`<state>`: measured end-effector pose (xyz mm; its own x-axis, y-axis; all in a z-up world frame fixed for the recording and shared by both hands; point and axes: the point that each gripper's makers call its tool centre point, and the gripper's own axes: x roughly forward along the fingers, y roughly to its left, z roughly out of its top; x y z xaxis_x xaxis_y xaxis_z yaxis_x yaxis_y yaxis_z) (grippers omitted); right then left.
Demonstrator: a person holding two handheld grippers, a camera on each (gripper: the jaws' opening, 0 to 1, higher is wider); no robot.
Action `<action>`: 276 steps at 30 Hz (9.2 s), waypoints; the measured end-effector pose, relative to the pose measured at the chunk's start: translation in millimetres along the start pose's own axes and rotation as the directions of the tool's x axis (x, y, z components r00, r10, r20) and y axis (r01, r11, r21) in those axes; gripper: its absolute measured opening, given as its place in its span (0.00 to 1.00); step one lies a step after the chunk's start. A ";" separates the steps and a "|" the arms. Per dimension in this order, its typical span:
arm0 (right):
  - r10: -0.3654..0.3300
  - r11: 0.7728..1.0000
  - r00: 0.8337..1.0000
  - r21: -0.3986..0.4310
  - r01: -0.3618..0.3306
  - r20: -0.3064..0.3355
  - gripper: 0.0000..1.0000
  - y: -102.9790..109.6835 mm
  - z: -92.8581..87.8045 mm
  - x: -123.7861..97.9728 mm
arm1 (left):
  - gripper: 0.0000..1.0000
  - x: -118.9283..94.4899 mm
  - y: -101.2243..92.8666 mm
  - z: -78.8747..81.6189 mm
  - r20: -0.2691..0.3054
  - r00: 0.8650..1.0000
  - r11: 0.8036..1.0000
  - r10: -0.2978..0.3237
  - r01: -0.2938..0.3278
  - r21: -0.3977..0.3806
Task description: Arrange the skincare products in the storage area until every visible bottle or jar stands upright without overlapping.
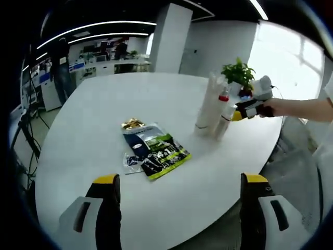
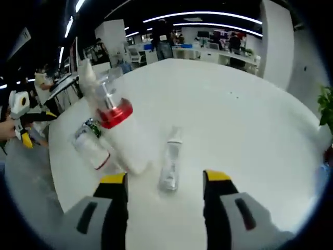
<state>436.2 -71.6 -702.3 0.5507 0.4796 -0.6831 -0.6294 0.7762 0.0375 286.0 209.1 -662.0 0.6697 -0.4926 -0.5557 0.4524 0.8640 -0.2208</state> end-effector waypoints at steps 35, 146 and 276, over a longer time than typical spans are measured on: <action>0.013 0.996 0.989 -0.090 -0.026 -0.146 0.20 -17.4 3.0 64.2 | 0.93 4.9 9.2 -3.8 -0.011 1.000 0.999 0.027 -0.027 -0.035; 0.478 0.582 0.511 0.179 -0.793 0.714 0.20 267.0 65.9 -198.7 | 0.33 -82.5 -210.4 108.2 0.381 0.608 0.612 -0.696 0.780 -0.127; 0.230 0.965 0.903 -0.206 -0.163 0.363 0.21 220.8 49.4 -99.6 | 0.16 50.8 -147.7 12.4 -0.237 0.894 0.731 -0.381 0.448 0.515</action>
<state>269.4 72.2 -589.9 0.5514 0.7604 -0.3432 -0.8100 0.5864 -0.0023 260.5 55.2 -647.6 0.2867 -0.7446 -0.6029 0.9340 0.3574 0.0027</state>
